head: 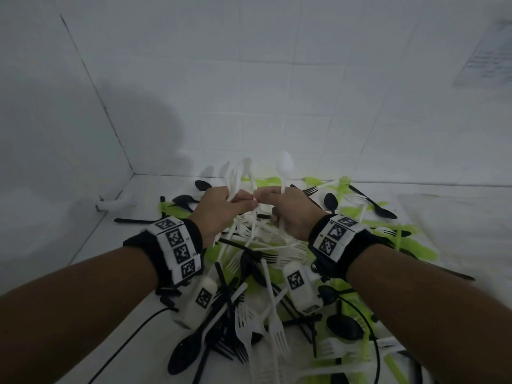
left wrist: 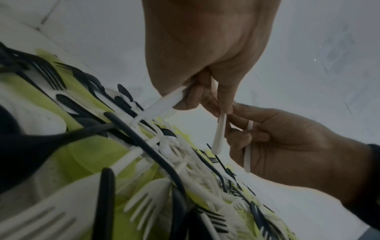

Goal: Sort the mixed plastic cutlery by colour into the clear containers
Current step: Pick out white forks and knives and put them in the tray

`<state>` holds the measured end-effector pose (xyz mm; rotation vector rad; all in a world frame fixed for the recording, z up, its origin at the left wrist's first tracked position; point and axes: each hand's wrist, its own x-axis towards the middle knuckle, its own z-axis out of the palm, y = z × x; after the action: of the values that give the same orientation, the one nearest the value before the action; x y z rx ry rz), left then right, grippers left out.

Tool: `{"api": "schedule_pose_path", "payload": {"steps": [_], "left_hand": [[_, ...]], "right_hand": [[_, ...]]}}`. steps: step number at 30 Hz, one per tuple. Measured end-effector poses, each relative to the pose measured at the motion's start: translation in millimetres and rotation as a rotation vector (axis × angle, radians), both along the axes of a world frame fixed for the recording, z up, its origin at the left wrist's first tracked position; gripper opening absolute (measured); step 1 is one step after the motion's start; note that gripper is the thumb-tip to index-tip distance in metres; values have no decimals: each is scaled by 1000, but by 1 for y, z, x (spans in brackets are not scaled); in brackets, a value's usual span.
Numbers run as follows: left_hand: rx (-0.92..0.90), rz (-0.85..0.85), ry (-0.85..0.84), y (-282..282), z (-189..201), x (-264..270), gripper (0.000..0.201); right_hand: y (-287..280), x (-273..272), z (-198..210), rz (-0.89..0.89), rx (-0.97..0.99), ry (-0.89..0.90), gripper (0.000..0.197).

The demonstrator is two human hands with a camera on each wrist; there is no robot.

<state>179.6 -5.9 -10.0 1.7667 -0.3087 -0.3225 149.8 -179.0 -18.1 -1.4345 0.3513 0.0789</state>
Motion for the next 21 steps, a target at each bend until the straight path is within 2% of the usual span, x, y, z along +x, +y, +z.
{"api": "schedule_pose_path", "payload": {"steps": [5, 7, 10, 15, 17, 19, 21], "left_hand": [[-69, 42, 205, 4, -4, 7, 18], [-46, 72, 185, 5, -5, 10, 14], [221, -10, -71, 6, -2, 11, 8], [721, -331, -525, 11, -10, 20, 10], [875, -456, -671, 12, -14, 29, 12], [964, -572, -756, 14, -16, 38, 23], [979, -601, -748, 15, -15, 46, 26]], "right_hand": [[-4, -3, -1, -96, 31, 11, 7], [-14, -1, -1, -152, -92, 12, 13], [-29, 2, -3, -124, -315, -4, 14], [-48, 17, -11, -211, -581, 29, 29], [-54, 26, -14, -143, -669, 32, 26], [-59, 36, -14, -6, -816, 28, 16], [-62, 47, -16, 125, -971, 32, 26]]}}
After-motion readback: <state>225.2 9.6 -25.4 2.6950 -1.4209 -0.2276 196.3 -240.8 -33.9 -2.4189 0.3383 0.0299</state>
